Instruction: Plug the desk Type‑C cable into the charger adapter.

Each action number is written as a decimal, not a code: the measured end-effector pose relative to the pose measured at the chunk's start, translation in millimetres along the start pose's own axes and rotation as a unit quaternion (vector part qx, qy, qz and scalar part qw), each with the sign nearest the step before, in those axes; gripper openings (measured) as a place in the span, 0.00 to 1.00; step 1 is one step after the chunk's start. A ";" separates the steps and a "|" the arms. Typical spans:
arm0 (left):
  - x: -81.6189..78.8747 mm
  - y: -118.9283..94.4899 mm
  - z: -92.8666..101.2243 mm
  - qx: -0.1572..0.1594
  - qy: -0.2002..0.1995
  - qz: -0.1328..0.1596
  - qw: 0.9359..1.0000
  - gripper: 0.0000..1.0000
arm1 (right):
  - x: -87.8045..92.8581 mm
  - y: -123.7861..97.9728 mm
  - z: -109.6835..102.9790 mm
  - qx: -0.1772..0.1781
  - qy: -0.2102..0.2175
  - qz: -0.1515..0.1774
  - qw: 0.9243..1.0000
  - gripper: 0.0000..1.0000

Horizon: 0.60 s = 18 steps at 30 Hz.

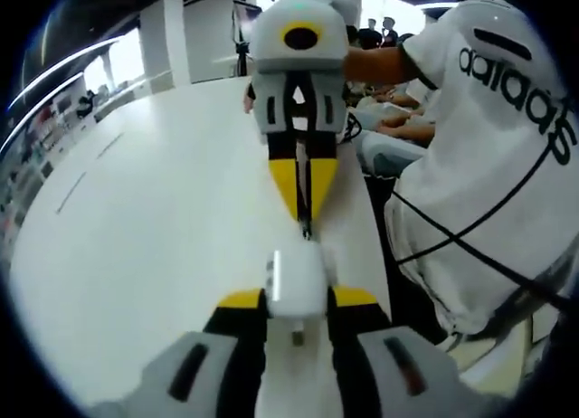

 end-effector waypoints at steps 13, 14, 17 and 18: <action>0.9 1.2 -0.7 -0.001 0.004 -0.002 1.000 0.25 | -1.4 1.4 -1.6 0.000 0.000 -0.005 1.000 0.03; 0.7 1.3 -0.4 -0.002 0.002 -0.001 1.000 0.25 | -1.4 1.4 -1.7 0.001 0.000 -0.006 1.000 0.03; 0.8 1.2 -0.2 -0.002 -0.006 -0.001 1.000 0.25 | -2.3 1.9 -2.7 0.005 -0.004 -0.013 1.000 0.03; 0.9 1.2 -0.1 -0.002 -0.008 -0.001 1.000 0.25 | -2.5 2.0 -3.1 0.006 -0.006 -0.016 1.000 0.03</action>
Point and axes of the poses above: the point that each gripper's makers call its tool centre point, and the gripper's own axes: y roughly forward along the fingers, z roughly to its right, x roughly out of its underside, the point moved 6 cm from there along -y, roughly backward along the fingers, and after that the axes turned 3 degrees about y, right-handed, at the moved point
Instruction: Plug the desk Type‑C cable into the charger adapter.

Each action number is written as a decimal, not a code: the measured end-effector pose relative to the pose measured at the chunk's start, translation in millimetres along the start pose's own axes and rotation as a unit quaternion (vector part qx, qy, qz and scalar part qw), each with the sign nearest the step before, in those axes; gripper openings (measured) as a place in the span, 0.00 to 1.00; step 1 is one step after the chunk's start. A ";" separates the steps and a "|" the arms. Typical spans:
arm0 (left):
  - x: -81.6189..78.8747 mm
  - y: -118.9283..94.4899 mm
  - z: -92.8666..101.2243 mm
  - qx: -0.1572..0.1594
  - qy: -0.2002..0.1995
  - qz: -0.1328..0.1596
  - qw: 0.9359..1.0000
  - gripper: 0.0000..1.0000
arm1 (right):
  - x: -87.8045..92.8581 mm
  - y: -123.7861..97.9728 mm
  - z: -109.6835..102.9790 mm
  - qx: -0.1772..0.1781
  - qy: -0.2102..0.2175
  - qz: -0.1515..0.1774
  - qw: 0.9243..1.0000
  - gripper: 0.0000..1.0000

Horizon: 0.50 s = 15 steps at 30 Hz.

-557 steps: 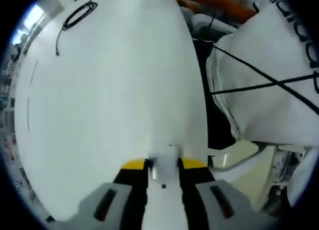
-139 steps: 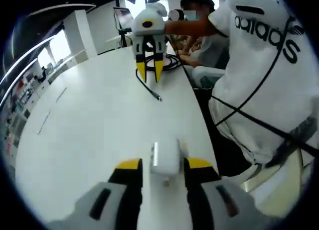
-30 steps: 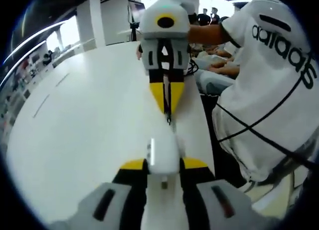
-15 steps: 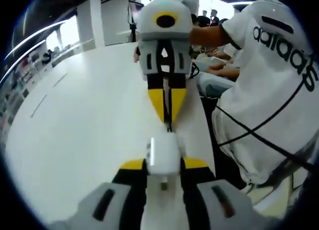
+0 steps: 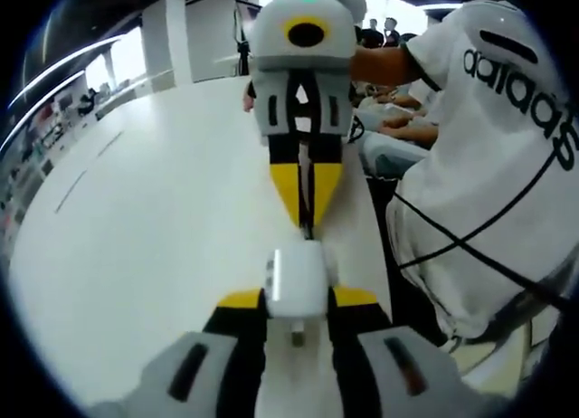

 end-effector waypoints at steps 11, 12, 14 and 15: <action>-0.1 -1.2 -2.3 -0.002 -0.001 -0.006 1.000 0.25 | -2.6 1.2 -0.4 0.009 -0.005 -0.017 1.000 0.03; -0.8 -0.8 -1.9 -0.002 -0.003 -0.008 1.000 0.25 | -3.5 1.6 -0.5 0.010 -0.004 -0.018 1.000 0.03; -1.7 -0.5 -2.3 -0.003 -0.003 -0.011 1.000 0.25 | -5.7 2.3 -0.8 0.012 -0.003 -0.022 1.000 0.02; -2.2 -0.1 -2.4 -0.004 0.001 -0.013 1.000 0.25 | -7.1 2.2 -0.6 0.013 -0.003 -0.020 1.000 0.02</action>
Point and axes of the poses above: the point that each gripper's makers call its tool centre point, and the gripper's own axes: y roughly forward along the fingers, z roughly to its right, x roughly out of its underside, the point moved 6 cm from there along -y, roughly backward along the fingers, and after that the axes turned 3 degrees about y, right-handed, at the moved point
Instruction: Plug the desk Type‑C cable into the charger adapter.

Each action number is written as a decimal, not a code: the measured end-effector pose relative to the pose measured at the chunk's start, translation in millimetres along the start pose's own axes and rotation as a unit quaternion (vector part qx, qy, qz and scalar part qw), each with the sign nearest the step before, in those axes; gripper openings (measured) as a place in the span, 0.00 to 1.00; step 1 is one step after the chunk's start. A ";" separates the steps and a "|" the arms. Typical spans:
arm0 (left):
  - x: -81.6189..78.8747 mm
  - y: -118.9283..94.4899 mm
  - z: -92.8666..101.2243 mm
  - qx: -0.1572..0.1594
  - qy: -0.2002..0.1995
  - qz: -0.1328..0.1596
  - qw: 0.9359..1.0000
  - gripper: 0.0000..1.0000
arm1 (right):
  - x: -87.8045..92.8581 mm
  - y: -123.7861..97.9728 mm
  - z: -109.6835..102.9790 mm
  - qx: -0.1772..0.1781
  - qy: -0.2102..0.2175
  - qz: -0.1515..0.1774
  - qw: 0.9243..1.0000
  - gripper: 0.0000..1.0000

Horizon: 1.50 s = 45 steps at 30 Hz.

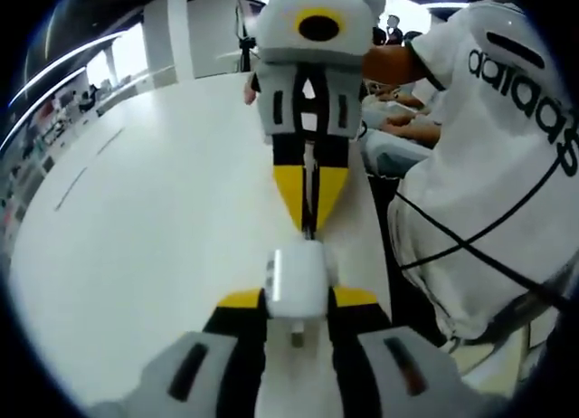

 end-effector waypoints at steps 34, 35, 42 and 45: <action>11.2 -18.0 -4.1 -0.009 0.026 0.068 0.997 0.27 | 17.8 0.9 4.8 -0.017 -0.009 0.106 0.994 0.09; 10.9 -17.4 -2.9 -0.010 0.025 0.070 0.997 0.27 | 19.6 1.4 5.3 -0.018 -0.008 0.105 0.994 0.09; 12.2 -16.2 -2.6 -0.017 0.020 0.083 0.996 0.24 | 21.8 2.2 5.3 -0.029 0.011 0.118 0.993 0.04; 12.3 -14.8 -2.7 -0.021 0.015 0.091 0.996 0.24 | 21.5 1.9 5.2 -0.035 0.021 0.119 0.992 0.03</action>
Point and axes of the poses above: the point that each gripper's makers call its tool centre point, and the gripper's own axes: y roughly forward along the fingers, z roughly to its right, x roughly out of its underside, the point moved 6 cm from there along -y, roughly backward along the fingers, and after that the axes turned 3 degrees about y, right-handed, at the moved point
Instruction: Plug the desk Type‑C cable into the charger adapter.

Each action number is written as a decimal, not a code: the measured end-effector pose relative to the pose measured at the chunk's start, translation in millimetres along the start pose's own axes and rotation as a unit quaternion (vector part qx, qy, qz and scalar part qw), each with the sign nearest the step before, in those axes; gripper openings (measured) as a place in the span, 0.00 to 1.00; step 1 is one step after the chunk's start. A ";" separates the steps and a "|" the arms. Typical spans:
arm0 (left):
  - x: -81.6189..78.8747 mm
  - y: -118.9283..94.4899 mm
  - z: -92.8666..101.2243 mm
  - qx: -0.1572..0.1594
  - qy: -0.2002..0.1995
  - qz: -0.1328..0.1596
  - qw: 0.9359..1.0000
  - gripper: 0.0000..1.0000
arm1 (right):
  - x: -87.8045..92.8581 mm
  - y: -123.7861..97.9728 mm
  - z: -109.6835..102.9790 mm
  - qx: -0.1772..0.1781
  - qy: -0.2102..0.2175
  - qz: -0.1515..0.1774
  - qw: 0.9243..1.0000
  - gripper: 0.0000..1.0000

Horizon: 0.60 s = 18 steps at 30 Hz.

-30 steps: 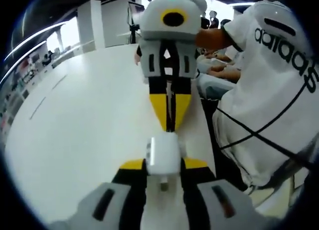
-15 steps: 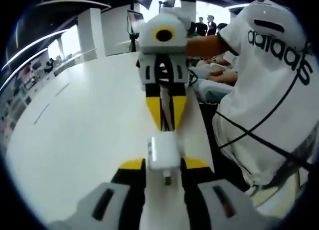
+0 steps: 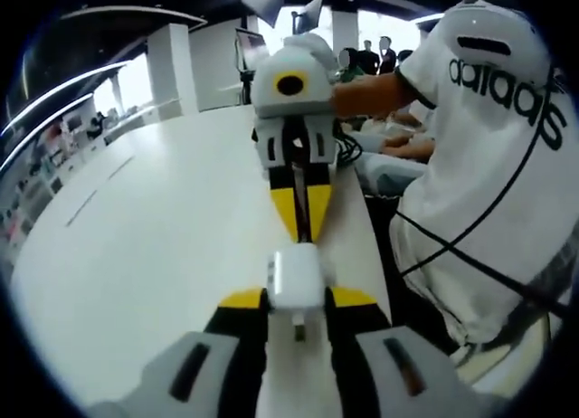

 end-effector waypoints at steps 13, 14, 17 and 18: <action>-1.0 5.0 0.9 -0.031 -0.036 0.023 0.999 0.23 | -1.4 0.1 -2.6 0.010 0.031 -0.004 0.999 0.00; -0.5 4.8 1.2 -0.034 -0.045 0.027 0.998 0.23 | -1.3 0.2 -3.0 0.012 0.034 -0.003 0.999 0.00; -0.4 5.6 1.6 -0.038 -0.051 0.029 0.998 0.23 | -1.2 0.7 -4.5 0.016 0.044 -0.002 0.999 0.00; -0.7 6.0 2.1 -0.039 -0.051 0.029 0.998 0.23 | -1.9 1.1 -5.3 0.016 0.046 -0.004 0.999 0.00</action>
Point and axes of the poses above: the point that each gripper's makers call its tool centre point, and the gripper's own axes: y roughly forward along the fingers, z roughly to its right, x roughly out of its underside, the point moved 6 cm from there along -y, roughly backward along the fingers, and after that the axes turned 3 degrees about y, right-handed, at the moved point
